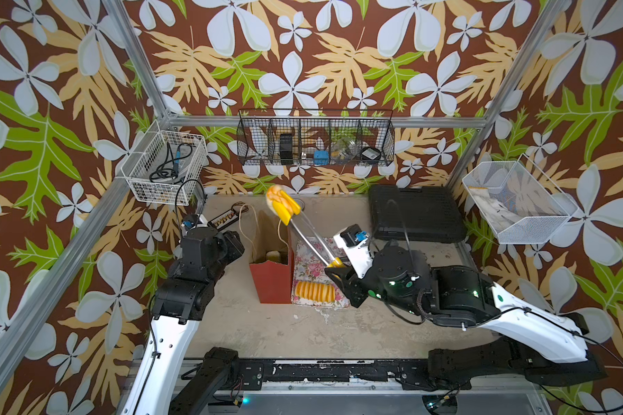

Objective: Pack bread into a paper bag
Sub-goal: Place the fake bread in the paper bag.

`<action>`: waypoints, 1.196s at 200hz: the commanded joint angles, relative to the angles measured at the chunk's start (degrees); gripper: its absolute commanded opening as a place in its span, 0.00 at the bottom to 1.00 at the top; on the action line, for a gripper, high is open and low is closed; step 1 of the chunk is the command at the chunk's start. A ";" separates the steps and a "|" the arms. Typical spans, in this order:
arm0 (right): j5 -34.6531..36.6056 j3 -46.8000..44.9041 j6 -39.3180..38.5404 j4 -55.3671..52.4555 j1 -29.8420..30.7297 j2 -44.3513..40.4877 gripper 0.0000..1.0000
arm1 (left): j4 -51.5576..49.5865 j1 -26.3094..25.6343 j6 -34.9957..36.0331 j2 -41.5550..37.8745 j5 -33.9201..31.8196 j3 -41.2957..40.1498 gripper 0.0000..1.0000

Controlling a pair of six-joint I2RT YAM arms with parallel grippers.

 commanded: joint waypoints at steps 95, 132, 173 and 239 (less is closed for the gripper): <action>5.08 -6.59 2.27 1.26 3.05 3.72 0.36 | -0.82 -0.07 0.25 -2.20 -2.96 1.57 0.58; 5.65 -8.46 2.44 1.34 3.12 3.83 0.43 | -0.35 -0.02 -0.05 -2.27 -0.87 1.15 0.59; 5.99 -8.33 2.23 0.39 3.06 4.83 0.52 | 0.65 -0.03 -0.41 -2.04 2.14 0.07 0.59; 7.19 -7.04 1.74 -0.23 3.08 4.84 0.64 | 1.61 -0.04 -0.61 -1.60 2.86 -0.71 0.59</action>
